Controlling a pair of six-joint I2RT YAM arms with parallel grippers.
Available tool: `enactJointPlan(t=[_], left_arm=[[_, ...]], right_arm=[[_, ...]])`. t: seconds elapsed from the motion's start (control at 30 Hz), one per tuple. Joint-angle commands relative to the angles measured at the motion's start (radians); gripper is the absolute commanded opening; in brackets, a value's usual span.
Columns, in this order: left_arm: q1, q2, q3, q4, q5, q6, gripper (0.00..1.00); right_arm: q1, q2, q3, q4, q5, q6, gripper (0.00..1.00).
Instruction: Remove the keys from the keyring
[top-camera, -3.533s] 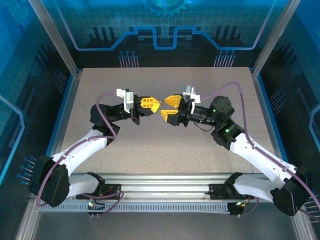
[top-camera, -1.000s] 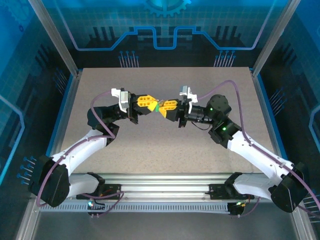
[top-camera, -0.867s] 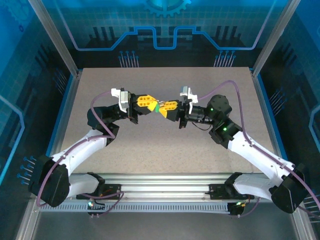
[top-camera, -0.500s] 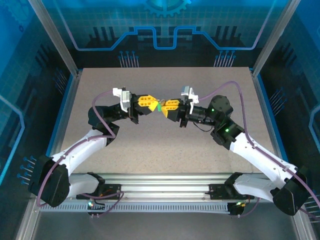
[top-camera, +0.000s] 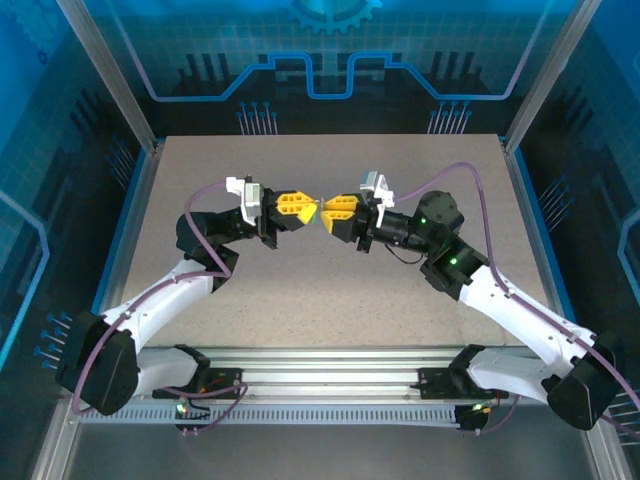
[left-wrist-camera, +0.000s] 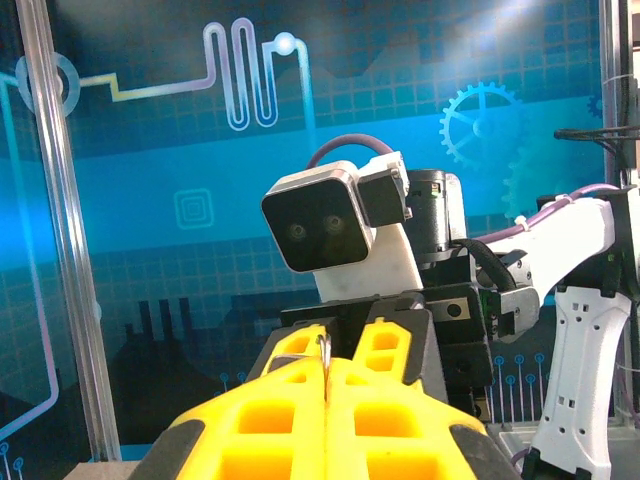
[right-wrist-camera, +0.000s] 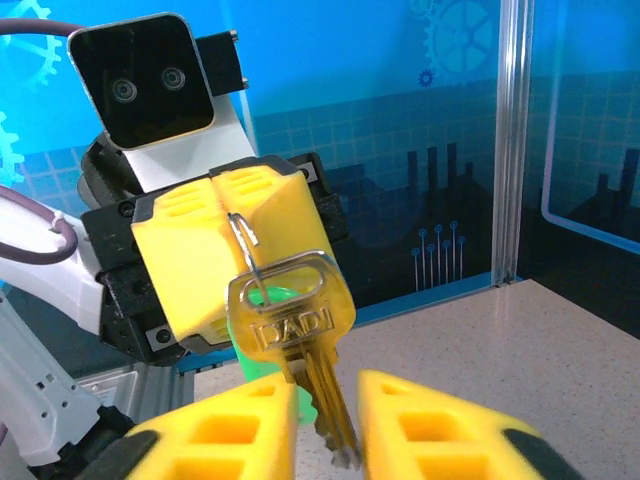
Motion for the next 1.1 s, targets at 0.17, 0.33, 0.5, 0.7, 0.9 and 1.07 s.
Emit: enactJointPlan(t=[0.17,0.33,0.5,0.7,0.9,1.07], left_arm=[[-0.009,-0.017,-0.011,-0.006,0.041,0.002,0.0],[-0.012,-0.013,-0.01,0.011,0.044,-0.016,0.0],[-0.017,-0.009,-0.004,0.017,0.05,-0.023,0.0],[-0.017,-0.004,0.004,0.042,0.055,-0.052,0.0],[-0.016,-0.005,0.003,0.048,0.049,-0.058,0.0],[-0.015,-0.012,0.003,0.024,0.05,-0.033,0.0]], right_arm=[[0.021,-0.01,0.038,0.062,0.0,-0.004,0.12],[0.023,0.005,0.045,0.084,-0.015,0.013,0.16],[0.026,0.019,0.05,0.112,-0.019,0.025,0.28],[0.025,0.033,0.067,0.125,-0.085,0.032,0.28],[0.021,0.019,0.064,0.103,-0.073,0.024,0.17],[0.015,-0.011,0.06,0.036,0.01,0.001,0.07]])
